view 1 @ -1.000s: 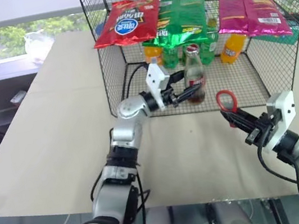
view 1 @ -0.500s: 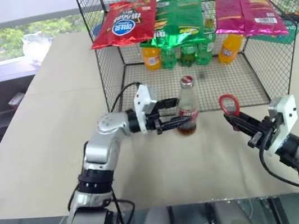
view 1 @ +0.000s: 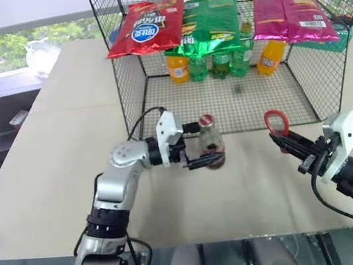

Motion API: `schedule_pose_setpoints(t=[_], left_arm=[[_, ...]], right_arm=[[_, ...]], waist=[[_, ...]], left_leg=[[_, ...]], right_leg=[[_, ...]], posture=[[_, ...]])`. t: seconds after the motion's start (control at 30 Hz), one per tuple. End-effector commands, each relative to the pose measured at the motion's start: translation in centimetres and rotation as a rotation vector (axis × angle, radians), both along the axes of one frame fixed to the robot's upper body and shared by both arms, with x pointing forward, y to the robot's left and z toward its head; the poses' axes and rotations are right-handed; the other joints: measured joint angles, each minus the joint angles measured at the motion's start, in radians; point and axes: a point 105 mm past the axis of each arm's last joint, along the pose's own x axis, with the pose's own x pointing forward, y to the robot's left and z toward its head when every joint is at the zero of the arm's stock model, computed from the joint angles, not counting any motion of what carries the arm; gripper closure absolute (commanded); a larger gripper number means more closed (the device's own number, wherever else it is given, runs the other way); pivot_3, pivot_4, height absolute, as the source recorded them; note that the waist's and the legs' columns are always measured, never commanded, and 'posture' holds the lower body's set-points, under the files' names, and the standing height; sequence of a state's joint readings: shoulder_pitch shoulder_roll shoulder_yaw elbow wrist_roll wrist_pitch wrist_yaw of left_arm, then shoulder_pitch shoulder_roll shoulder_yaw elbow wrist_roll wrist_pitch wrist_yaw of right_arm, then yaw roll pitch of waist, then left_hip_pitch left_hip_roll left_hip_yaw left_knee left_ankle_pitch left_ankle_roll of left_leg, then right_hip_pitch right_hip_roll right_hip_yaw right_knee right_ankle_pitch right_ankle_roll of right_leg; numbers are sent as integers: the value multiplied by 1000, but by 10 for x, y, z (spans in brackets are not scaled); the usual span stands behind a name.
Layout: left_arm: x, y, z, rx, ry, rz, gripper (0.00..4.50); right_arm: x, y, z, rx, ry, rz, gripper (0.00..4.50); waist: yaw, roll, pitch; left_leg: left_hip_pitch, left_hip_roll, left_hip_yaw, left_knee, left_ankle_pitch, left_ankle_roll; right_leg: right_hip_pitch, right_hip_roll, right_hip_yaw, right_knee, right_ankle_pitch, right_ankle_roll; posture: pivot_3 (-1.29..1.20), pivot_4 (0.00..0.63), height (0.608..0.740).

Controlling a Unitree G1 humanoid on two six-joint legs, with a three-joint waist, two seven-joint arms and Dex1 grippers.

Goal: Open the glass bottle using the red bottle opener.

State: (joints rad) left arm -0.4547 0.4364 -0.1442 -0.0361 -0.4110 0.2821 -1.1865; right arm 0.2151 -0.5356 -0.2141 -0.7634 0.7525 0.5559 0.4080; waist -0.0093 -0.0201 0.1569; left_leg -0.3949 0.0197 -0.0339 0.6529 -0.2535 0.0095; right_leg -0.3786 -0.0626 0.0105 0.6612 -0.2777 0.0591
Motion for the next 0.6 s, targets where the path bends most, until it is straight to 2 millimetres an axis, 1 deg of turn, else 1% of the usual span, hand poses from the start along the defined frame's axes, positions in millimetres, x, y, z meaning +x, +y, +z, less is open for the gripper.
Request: schedule_pose_setpoints(t=[0.03, 0.2, 0.5, 0.57, 0.6], left_arm=[[-7, 0, 26, -57, -46, -41, 13], [-8, -5, 38, -87, -19, -69, 13], [-7, -14, 46, -100, 9, -109, 13], [-8, -16, 46, -98, 18, -126, 558], [-9, -17, 46, -94, 23, -134, 653]], right_arm=[[-1, 1, 12, -8, -60, 9, 4500], [-1, 2, 12, -10, -70, 9, 4500], [-3, 6, 12, -14, -83, 12, 4500], [-4, 7, 11, -15, -83, 13, 4500], [-4, 7, 11, -15, -84, 13, 4500]], waist=[[0, 0, 0], [0, 0, 0], [0, 0, 0], [0, 0, 0], [-1, 0, 0]], left_leg=[[0, 0, 0, 0, 0, 0], [0, 0, 0, 0, 0, 0], [0, 0, 0, 0, 0, 0], [0, 0, 0, 0, 0, 0], [0, 0, 0, 0, 0, 0]], right_leg=[[0, 0, 0, 0, 0, 0], [0, 0, 0, 0, 0, 0], [0, 0, 0, 0, 0, 0], [0, 0, 0, 0, 0, 0], [0, 0, 0, 0, 0, 0]], posture=[[0, 150, 740], [0, 150, 740], [0, 150, 740], [0, 150, 740], [0, 150, 740]])
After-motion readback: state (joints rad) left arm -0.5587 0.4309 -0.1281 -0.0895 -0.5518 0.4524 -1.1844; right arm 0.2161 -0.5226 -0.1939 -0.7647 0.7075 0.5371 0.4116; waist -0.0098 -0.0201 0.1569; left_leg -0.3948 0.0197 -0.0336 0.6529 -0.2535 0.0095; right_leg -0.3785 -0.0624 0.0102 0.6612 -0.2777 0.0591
